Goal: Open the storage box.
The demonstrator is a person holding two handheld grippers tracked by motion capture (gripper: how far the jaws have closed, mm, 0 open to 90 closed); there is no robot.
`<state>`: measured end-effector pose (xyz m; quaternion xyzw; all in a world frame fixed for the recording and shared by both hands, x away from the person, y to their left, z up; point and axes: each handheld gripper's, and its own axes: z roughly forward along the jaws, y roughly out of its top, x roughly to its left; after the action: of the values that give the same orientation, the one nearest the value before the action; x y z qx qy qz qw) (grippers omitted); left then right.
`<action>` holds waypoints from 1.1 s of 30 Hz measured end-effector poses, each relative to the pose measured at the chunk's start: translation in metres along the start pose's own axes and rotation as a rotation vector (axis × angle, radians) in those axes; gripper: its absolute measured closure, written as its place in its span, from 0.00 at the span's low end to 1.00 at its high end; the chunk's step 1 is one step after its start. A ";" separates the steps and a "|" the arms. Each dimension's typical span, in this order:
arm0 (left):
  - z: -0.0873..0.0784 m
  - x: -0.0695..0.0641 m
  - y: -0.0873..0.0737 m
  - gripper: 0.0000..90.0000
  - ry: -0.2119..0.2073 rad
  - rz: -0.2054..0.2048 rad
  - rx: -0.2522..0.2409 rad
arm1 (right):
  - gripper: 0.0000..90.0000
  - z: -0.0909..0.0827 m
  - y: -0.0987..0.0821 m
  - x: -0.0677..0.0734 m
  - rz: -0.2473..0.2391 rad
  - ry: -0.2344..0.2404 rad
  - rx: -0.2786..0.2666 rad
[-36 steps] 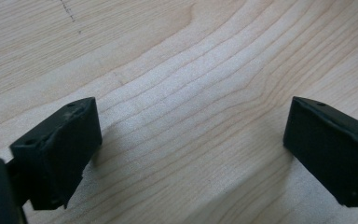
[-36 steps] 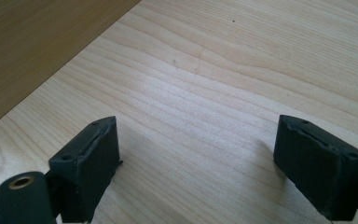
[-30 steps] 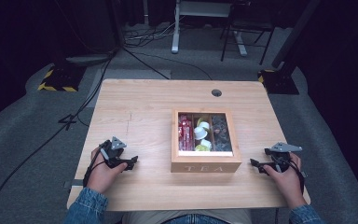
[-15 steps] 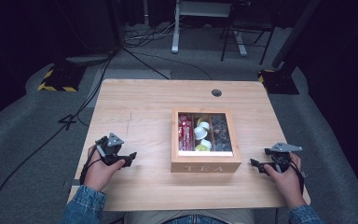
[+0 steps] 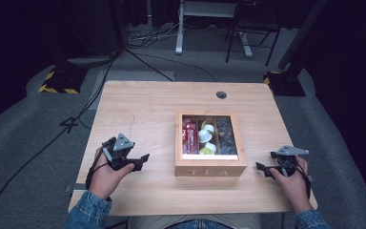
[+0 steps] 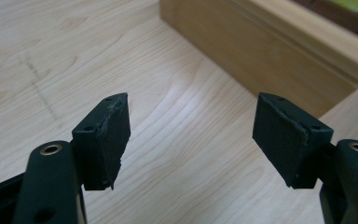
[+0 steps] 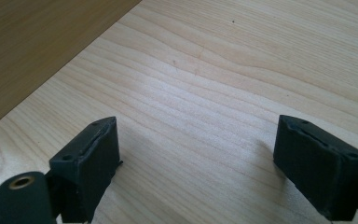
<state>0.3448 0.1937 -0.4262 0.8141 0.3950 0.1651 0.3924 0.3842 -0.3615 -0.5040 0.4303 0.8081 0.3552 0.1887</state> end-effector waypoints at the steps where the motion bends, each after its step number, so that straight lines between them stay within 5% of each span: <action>1: -0.001 -0.003 0.002 0.31 -0.008 0.013 -0.002 | 0.16 0.000 0.000 0.000 0.000 0.000 0.000; 6: 0.000 -0.017 0.011 0.31 -0.057 0.033 -0.030 | 0.16 0.000 0.000 0.000 0.000 0.000 0.000; 10: 0.008 -0.030 0.015 0.31 -0.131 -0.015 -0.073 | 0.16 0.000 0.000 0.000 0.000 0.000 0.001; 19: 0.024 -0.046 0.019 0.31 -0.144 0.000 -0.079 | 0.16 0.000 0.000 0.000 -0.001 -0.001 0.001; 23: 0.030 -0.054 0.019 0.30 -0.151 0.035 -0.082 | 0.16 0.000 0.000 0.000 -0.001 -0.001 0.002; 27: 0.038 -0.067 0.018 0.30 -0.142 0.116 -0.076 | 0.17 0.000 0.000 0.000 -0.002 -0.001 0.002; 33: 0.051 -0.076 0.015 0.30 -0.133 0.122 -0.052 | 0.19 -0.001 0.000 0.001 -0.012 -0.004 -0.003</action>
<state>0.3335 0.1036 -0.4439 0.8354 0.3135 0.1441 0.4279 0.3828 -0.3609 -0.5036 0.4259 0.8098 0.3542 0.1930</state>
